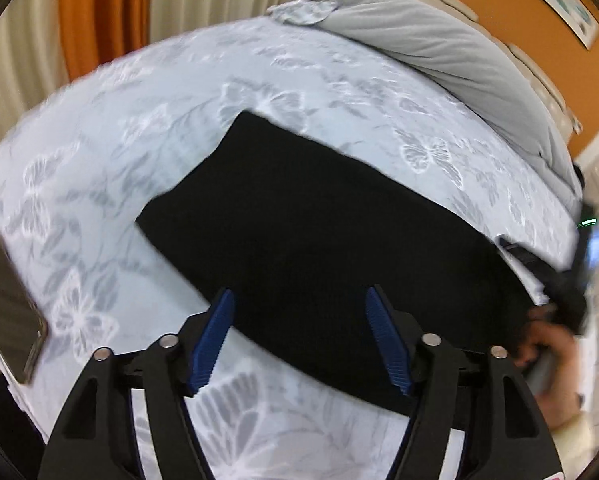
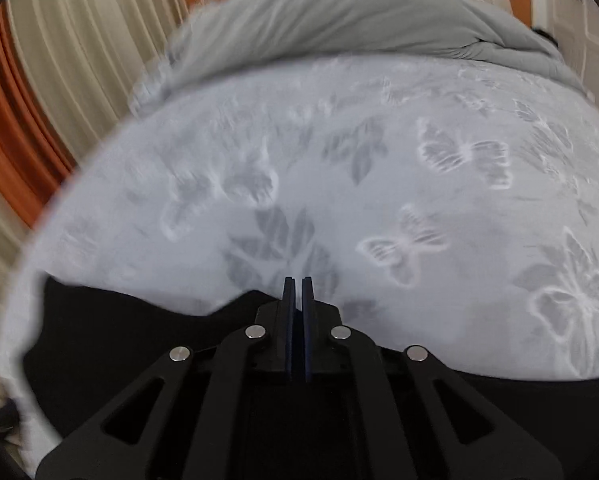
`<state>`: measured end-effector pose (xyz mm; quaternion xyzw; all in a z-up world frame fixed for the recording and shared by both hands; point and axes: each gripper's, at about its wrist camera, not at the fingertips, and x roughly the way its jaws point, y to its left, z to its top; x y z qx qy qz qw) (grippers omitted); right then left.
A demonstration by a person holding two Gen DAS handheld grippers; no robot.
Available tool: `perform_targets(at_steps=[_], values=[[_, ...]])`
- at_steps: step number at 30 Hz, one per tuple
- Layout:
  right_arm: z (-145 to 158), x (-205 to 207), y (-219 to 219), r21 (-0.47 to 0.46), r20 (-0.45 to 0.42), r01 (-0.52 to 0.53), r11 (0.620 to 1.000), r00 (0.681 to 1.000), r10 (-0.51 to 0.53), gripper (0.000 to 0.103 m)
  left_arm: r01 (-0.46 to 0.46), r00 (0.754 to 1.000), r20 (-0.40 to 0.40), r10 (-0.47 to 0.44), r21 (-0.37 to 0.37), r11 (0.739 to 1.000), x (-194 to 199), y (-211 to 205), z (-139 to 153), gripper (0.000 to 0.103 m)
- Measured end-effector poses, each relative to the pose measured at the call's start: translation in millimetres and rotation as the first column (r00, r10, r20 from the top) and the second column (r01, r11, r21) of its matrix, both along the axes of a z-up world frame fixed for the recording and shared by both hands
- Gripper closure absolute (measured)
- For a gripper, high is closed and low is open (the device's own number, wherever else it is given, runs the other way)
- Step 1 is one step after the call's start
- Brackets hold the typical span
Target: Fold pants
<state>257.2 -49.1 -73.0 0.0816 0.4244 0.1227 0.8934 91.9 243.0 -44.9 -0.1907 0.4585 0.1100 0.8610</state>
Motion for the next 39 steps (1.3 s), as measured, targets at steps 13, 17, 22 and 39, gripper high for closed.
perform_targets(at_steps=[13,17,22,39], values=[[-25.4,-165.2,-90.1,-0.074,-0.166,-0.138,0.988,0.978,0.124,0.099,-0.253,0.950,-0.223,0.221,-0.129,0.959,2.3,95.7,-52.3,0.028],[-21.3,-181.0,-62.0,-0.105,-0.110,-0.244,0.964,0.966,0.232,0.099,-0.349,0.933,-0.153,0.326,-0.169,0.922,-23.1,120.6,-33.1,0.031],[-20.1,-178.0,-19.3,-0.086,-0.059,-0.311,0.947,0.950,0.307,0.097,-0.349,0.937,-0.012,0.350,-0.104,0.931,-33.3,109.6,1.5,0.030],[44.7,-223.2,-388.2,-0.202,0.106,0.600,0.774,0.799,-0.591,0.048,0.097,0.992,0.076,-0.104,0.089,0.991,-4.0,-76.7,12.1,0.021]])
